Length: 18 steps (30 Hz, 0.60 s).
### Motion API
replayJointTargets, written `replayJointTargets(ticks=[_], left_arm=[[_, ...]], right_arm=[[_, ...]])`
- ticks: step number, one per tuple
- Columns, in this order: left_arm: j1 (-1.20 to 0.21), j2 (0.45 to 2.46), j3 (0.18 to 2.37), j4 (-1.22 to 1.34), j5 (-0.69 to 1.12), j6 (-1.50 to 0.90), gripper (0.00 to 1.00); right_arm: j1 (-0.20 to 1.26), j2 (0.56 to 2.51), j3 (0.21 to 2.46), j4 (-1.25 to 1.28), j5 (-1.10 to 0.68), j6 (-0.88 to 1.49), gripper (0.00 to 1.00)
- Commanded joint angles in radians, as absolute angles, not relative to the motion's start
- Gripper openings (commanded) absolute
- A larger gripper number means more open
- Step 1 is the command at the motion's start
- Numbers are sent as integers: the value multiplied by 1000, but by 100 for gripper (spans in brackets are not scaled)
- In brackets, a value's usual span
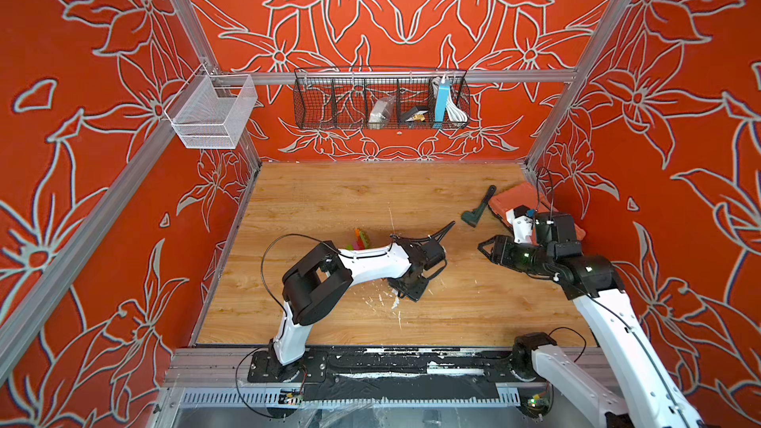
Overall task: Assemble the letter r with lego
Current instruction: Pick up the lego brick from the center of the board.
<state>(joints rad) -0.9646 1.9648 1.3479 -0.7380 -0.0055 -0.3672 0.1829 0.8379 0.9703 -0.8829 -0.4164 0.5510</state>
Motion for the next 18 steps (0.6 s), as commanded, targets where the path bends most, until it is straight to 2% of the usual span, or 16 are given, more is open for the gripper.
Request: replayJointTargets(ticks=[1, 12, 18], left_arm=[[-976, 1970, 1316, -767, 21, -380, 50], [-977, 1942, 1322, -777, 21, -377, 29], [-970, 1799, 1308, -723, 86, -377, 16]], right_arm=[[176, 840, 956, -879, -413, 545, 51], [175, 835, 956, -876, -409, 535, 51], [175, 808, 949, -846, -418, 525, 51]])
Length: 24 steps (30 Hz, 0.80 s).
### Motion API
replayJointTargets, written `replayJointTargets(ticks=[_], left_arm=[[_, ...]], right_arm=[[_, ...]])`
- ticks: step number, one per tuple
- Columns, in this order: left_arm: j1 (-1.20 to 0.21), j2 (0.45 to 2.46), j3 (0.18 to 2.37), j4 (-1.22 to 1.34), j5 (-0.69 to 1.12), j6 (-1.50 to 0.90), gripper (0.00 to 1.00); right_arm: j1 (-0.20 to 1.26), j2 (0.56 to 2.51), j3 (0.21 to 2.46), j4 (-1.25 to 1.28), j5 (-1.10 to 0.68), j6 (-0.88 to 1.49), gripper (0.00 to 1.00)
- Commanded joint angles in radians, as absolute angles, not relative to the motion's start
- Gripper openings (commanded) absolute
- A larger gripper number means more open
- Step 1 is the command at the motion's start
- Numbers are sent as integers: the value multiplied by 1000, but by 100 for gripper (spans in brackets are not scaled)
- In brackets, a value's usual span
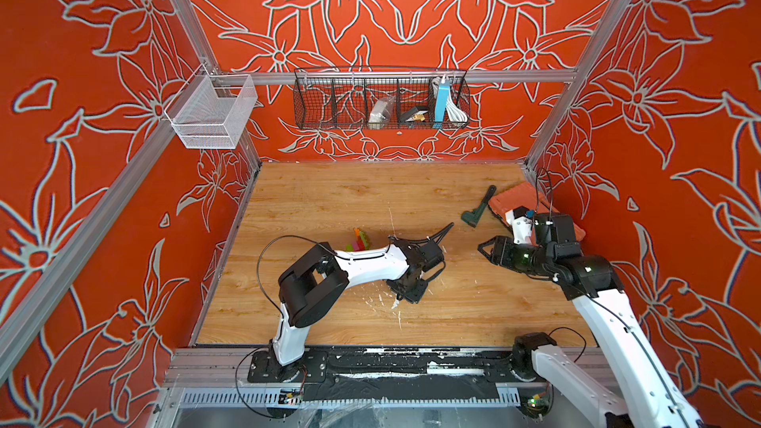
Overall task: Assemble the letter r with lego
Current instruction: Pick up the lego brick from the center of the board.
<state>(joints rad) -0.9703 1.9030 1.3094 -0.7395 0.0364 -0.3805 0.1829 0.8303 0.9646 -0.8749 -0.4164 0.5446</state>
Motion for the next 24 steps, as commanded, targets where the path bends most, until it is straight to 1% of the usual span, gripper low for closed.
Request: replayJointTargets(ticks=[1, 3, 4, 6, 9, 11, 13, 15, 16, 19, 21, 24], left_arm=[[-967, 1756, 1304, -703, 105, -383, 14], [-955, 1673, 1295, -667, 134, -387, 6], [-947, 1628, 1292, -650, 143, -391, 1], [-926, 1544, 1285, -617, 166, -397, 0], [-890, 1399, 1246, -533, 203, -400, 0], [-872, 1287, 1199, -457, 208, -402, 0], [-838, 1192, 1162, -392, 258, -409, 0], [-792, 1120, 1136, -334, 335, -427, 0], [-768, 1085, 1122, -299, 384, -441, 0], [-726, 1003, 1081, -179, 501, -490, 0], [-723, 961, 1069, -116, 551, -516, 0], [-724, 930, 1049, -21, 604, -564, 0]], right_arm=[[176, 796, 943, -826, -431, 524, 51], [176, 771, 929, -770, -463, 529, 53], [176, 753, 919, -730, -485, 531, 55], [175, 730, 896, -642, -525, 541, 63], [177, 719, 870, -497, -618, 548, 68], [178, 736, 896, -450, -689, 562, 78], [177, 769, 928, -414, -785, 567, 84], [178, 787, 930, -299, -886, 624, 84], [181, 790, 919, -193, -926, 675, 84], [215, 798, 918, 38, -968, 822, 85], [263, 811, 955, 92, -962, 847, 86], [373, 829, 1022, 85, -910, 819, 86]])
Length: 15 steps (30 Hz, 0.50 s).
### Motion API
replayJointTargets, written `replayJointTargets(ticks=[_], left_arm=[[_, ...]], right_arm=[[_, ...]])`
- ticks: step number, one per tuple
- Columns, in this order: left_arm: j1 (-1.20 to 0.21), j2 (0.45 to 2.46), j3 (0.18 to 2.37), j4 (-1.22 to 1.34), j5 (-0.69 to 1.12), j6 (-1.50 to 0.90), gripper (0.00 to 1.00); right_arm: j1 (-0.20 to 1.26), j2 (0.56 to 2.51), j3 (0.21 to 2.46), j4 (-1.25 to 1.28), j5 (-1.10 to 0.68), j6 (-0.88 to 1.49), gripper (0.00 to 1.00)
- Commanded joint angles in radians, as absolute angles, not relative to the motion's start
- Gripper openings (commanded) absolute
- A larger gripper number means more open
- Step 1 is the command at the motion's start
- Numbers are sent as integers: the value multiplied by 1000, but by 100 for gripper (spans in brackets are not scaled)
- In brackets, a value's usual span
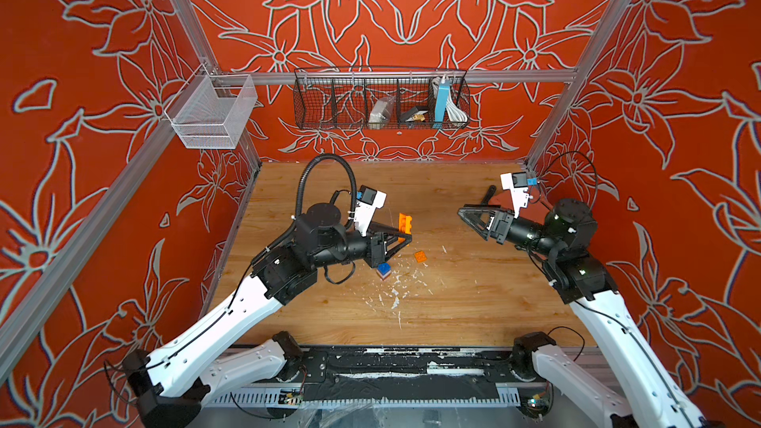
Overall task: Assemble the letter r with lego
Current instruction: Pick up the lego brick from the center of the board.
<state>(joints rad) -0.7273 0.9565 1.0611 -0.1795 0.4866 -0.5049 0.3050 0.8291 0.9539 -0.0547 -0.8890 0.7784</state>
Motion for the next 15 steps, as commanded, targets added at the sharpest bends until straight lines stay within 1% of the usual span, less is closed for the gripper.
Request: replayJointTargets(ticks=[1, 5, 7, 10, 15], left_arm=[[-724, 922, 1044, 2, 615, -574, 0], [-724, 908, 1047, 32, 658, -567, 0], [-724, 907, 1056, 29, 679, -555, 0], [-724, 909, 1071, 28, 715, -540, 0], [-724, 908, 1086, 35, 752, -538, 0]], right_arm=[[416, 837, 1044, 81, -894, 812, 87], [525, 884, 1113, 97, -907, 802, 87], [563, 901, 1155, 34, -907, 753, 87], [610, 930, 1206, -61, -896, 679, 87], [676, 963, 1219, -53, -891, 664, 87]])
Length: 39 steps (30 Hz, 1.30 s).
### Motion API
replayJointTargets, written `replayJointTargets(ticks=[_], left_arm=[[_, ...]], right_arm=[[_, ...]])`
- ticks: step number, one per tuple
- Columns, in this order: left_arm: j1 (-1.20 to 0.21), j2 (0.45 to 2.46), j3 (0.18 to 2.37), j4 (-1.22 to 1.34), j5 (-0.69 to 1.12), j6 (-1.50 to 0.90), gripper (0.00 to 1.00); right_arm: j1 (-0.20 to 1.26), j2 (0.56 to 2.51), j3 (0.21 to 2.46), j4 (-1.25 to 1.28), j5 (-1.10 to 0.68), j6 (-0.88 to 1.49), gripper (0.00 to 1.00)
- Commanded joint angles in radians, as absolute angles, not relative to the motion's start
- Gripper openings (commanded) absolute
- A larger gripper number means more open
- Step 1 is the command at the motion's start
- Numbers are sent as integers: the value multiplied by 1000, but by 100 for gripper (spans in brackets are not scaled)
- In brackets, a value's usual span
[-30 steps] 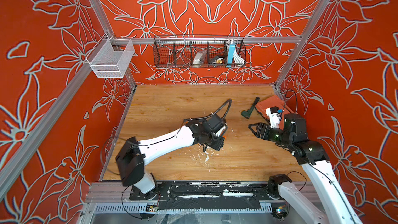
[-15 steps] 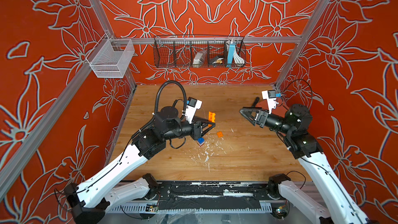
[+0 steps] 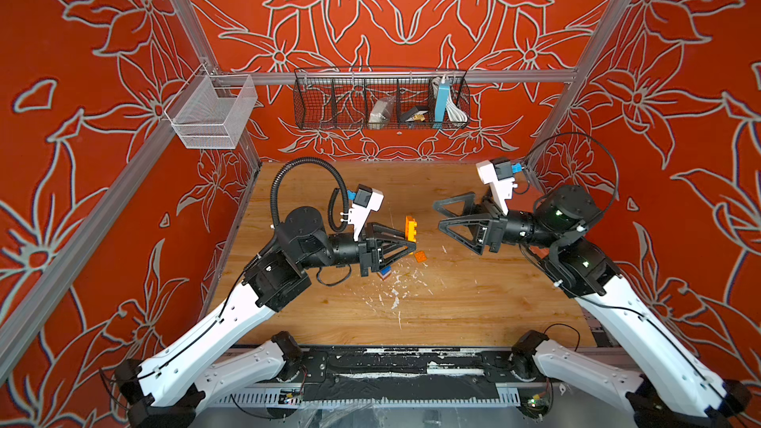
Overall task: Assemble the letter r with lego
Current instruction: Pick up the lego brick from the center of the board.
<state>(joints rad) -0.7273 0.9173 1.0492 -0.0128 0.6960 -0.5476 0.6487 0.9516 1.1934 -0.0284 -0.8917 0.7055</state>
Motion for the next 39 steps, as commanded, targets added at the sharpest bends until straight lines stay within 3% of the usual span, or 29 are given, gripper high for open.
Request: replayJointTargets(ticks=[1, 24, 39], left_arm=[[-724, 907, 1087, 38, 759, -540, 0], [-724, 898, 1073, 52, 781, -555, 0], [-724, 897, 1072, 55, 784, -557, 0]], right_arm=[[687, 968, 1222, -57, -890, 658, 87], [806, 1014, 1229, 39, -844, 712, 73], [820, 1023, 1220, 66, -830, 739, 52]])
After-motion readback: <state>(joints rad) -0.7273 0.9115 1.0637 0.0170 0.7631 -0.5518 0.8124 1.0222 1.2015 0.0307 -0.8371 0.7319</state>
